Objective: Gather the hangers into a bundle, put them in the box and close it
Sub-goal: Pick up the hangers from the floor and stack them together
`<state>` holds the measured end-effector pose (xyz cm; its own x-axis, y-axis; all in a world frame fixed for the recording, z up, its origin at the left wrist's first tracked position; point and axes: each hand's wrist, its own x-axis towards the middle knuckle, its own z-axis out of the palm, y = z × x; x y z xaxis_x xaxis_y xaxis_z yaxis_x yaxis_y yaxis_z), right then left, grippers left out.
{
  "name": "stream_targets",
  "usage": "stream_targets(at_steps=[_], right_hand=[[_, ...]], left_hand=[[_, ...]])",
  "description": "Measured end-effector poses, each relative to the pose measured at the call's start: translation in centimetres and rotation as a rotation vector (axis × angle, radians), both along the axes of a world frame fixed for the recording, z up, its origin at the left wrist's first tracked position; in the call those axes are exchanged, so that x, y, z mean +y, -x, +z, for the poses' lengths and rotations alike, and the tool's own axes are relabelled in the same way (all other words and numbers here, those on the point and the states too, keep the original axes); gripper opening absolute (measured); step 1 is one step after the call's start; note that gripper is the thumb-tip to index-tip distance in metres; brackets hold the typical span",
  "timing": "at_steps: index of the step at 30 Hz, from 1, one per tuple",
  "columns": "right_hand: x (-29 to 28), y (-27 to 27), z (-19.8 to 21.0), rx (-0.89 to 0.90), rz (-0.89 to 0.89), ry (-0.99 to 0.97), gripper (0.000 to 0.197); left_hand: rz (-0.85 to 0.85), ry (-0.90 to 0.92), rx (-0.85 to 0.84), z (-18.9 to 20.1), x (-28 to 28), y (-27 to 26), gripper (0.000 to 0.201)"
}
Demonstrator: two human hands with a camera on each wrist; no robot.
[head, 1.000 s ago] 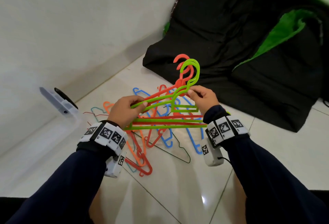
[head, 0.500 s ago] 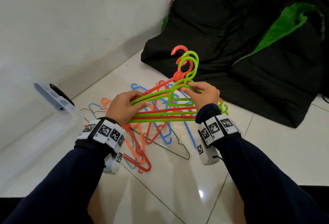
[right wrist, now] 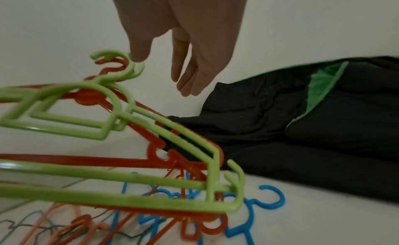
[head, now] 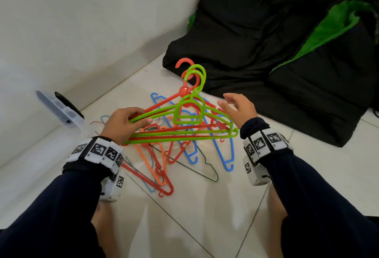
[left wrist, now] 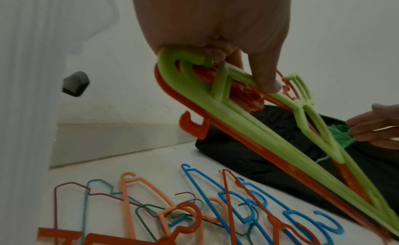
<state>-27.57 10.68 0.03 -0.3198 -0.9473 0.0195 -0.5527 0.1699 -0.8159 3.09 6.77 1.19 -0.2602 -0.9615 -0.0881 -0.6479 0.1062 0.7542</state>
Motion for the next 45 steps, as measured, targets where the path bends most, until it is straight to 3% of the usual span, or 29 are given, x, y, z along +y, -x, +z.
stream_targets(at_steps=[2, 5, 11, 16, 20, 27, 30, 33, 40, 42, 45], right_hand=[[-0.1, 0.4, -0.1, 0.033, 0.124, -0.077, 0.04], [0.1, 0.8, -0.4, -0.042, 0.277, -0.219, 0.037], [0.7, 0.4, -0.3, -0.238, 0.422, -0.341, 0.045], [0.2, 0.0, -0.3, -0.229, 0.435, -0.332, 0.04], [0.1, 0.6, 0.0, -0.054, 0.522, -0.365, 0.024], [-0.1, 0.0, 0.2, 0.057, 0.363, -0.142, 0.033], [-0.5, -0.2, -0.2, 0.081, 0.276, -0.055, 0.031], [-1.0, -0.5, -1.2, 0.079, 0.197, -0.005, 0.029], [-3.2, -0.9, -6.1, -0.193, -0.222, 0.083, 0.025], [-3.1, -1.4, -8.4, -0.286, -0.295, 0.014, 0.019], [-2.5, -3.9, -12.9, -0.307, -0.185, -0.257, 0.015]], left_hand=[[-0.045, -0.015, 0.028, 0.4, -0.1, 0.0, 0.01], [-0.117, -0.026, 0.082, 1.3, -0.1, 0.9, 0.019], [-0.149, -0.07, 0.112, 0.8, -0.3, 0.8, 0.015], [-0.17, -0.12, 0.111, -0.3, 0.0, 0.9, 0.012], [-0.165, -0.099, 0.112, -0.2, -0.3, 1.3, 0.005], [-0.187, -0.197, 0.1, -1.2, -0.5, 1.9, 0.018], [-0.195, -0.235, 0.159, -1.6, -0.3, 2.8, 0.009], [-0.15, -0.198, 0.189, -2.1, -0.6, 3.4, 0.014], [-0.001, -0.035, 0.016, -5.4, -2.3, 2.2, 0.015], [0.091, -0.007, -0.01, -6.4, -3.0, 1.3, 0.021], [0.216, 0.001, 0.016, -7.7, -3.6, -0.1, 0.034]])
